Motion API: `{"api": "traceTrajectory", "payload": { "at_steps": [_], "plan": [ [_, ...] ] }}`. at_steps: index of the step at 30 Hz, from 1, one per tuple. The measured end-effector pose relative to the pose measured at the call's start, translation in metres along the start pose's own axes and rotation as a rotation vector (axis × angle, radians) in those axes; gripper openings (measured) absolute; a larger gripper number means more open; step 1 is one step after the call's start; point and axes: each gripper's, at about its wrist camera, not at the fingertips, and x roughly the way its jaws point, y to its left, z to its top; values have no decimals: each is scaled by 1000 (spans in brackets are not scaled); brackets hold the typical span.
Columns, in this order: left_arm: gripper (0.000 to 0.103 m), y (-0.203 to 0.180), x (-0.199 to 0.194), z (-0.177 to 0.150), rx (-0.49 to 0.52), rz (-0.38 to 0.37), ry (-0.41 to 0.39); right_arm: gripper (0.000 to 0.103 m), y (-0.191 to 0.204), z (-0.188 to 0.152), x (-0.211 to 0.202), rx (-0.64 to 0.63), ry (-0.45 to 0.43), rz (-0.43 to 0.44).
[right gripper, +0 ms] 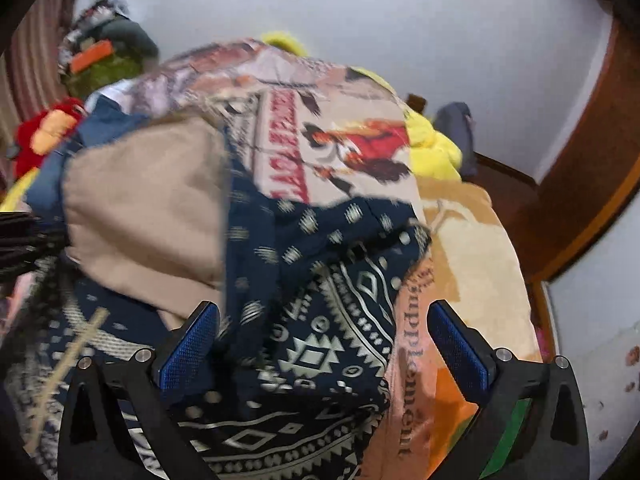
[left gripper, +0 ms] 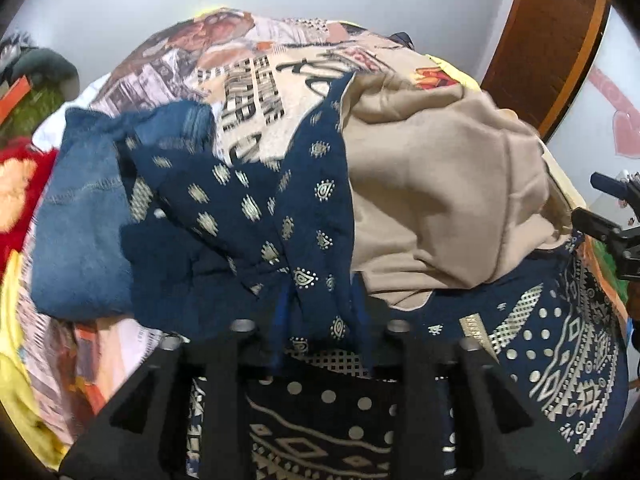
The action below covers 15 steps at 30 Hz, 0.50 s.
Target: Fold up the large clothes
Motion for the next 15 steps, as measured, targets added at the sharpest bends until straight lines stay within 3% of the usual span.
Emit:
{"api": "traceTrajectory", "payload": {
  "at_steps": [1,2,9,15],
  "plan": [
    [58,0,-5,4,2,3,-15,103,1,2,-6,-2,-10,24],
    [61,0,-13,9,6,4,-42,103,2,7,-13,-2,-24,59],
    [69,2,-29,49,26,18,-110,103,6,49,-25,68,-84,211],
    [69,11,2,85,-17,-4,-88,103,6,88,15,139,-49,253]
  ]
}}
